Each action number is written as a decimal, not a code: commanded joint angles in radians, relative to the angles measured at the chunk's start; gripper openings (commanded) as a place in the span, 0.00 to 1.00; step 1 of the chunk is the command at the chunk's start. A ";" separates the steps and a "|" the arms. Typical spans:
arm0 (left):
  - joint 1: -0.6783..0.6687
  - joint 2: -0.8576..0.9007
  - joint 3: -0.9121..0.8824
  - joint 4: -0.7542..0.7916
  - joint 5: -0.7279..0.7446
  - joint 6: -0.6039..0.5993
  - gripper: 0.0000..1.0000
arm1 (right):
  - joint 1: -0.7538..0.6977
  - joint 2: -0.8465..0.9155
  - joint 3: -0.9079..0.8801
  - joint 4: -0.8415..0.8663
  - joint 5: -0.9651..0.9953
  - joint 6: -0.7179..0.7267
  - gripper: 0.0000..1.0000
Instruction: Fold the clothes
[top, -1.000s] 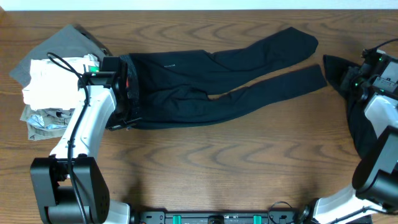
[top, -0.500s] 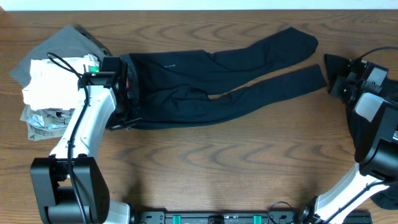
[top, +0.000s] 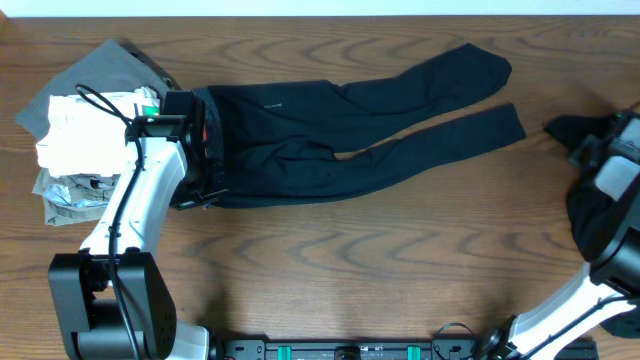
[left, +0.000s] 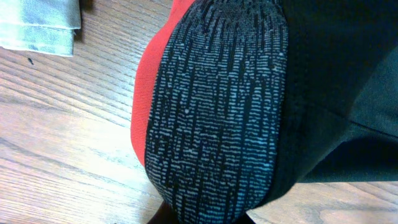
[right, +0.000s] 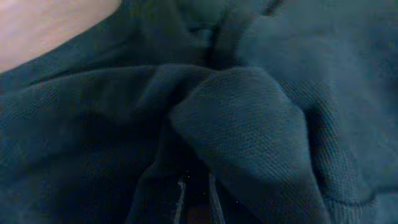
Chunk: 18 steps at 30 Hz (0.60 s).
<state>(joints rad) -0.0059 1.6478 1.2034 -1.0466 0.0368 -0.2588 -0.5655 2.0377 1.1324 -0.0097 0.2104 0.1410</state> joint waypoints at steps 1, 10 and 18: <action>0.000 0.000 -0.005 -0.003 -0.021 -0.005 0.06 | -0.059 0.027 0.025 -0.058 0.078 0.077 0.14; 0.000 0.000 -0.005 -0.003 -0.022 -0.005 0.06 | -0.072 -0.043 0.158 -0.202 -0.032 0.038 0.25; 0.000 0.000 -0.005 -0.002 -0.022 -0.005 0.06 | 0.016 -0.179 0.182 -0.228 -0.402 -0.167 0.35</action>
<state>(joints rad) -0.0059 1.6478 1.2034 -1.0462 0.0368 -0.2588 -0.5949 1.9190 1.2865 -0.2279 -0.0231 0.0677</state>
